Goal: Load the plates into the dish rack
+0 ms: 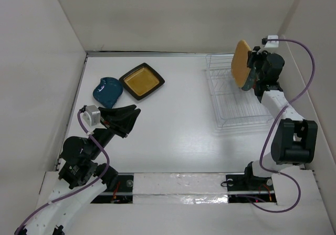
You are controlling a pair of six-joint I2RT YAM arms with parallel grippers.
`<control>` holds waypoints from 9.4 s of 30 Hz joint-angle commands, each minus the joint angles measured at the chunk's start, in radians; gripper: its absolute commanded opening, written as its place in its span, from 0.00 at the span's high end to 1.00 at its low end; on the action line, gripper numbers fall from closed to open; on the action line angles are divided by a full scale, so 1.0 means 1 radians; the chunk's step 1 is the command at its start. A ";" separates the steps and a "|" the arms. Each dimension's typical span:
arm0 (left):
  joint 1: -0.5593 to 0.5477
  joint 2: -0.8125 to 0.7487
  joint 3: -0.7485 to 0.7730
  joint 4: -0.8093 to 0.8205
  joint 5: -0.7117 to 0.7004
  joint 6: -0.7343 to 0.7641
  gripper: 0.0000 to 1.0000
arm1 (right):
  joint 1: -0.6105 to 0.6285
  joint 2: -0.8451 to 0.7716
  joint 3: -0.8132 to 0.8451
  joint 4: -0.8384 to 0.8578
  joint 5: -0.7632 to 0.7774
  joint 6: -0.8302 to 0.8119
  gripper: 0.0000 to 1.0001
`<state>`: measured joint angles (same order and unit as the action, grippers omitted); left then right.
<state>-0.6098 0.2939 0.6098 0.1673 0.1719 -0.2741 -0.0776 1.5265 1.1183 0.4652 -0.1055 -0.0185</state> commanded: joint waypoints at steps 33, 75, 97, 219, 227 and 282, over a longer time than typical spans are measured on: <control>0.073 0.332 0.048 -0.017 -0.354 -0.220 0.79 | 0.122 -0.494 -0.533 0.067 0.233 0.514 0.79; 0.866 1.379 0.283 0.035 -0.225 -0.223 0.50 | 0.521 -0.829 -0.592 -0.142 -0.112 0.548 0.70; 0.866 1.170 0.197 -0.140 -0.370 -0.197 1.00 | 0.503 -0.802 -0.586 -0.158 -0.103 0.534 0.67; 0.120 0.407 0.027 0.014 0.172 -0.108 0.39 | 0.360 -0.060 0.537 -0.895 0.581 0.029 1.00; 0.088 0.378 0.033 -0.002 0.152 -0.085 0.40 | 0.317 0.144 0.738 -0.999 0.630 -0.061 1.00; 0.313 0.704 0.134 0.009 -0.042 -0.235 0.29 | 0.294 0.071 0.166 -0.485 0.319 0.224 0.08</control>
<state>-0.3618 0.9504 0.6815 0.1238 0.1040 -0.4797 0.2173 1.7119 1.3167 -0.1593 0.3199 0.1612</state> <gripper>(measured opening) 0.709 0.906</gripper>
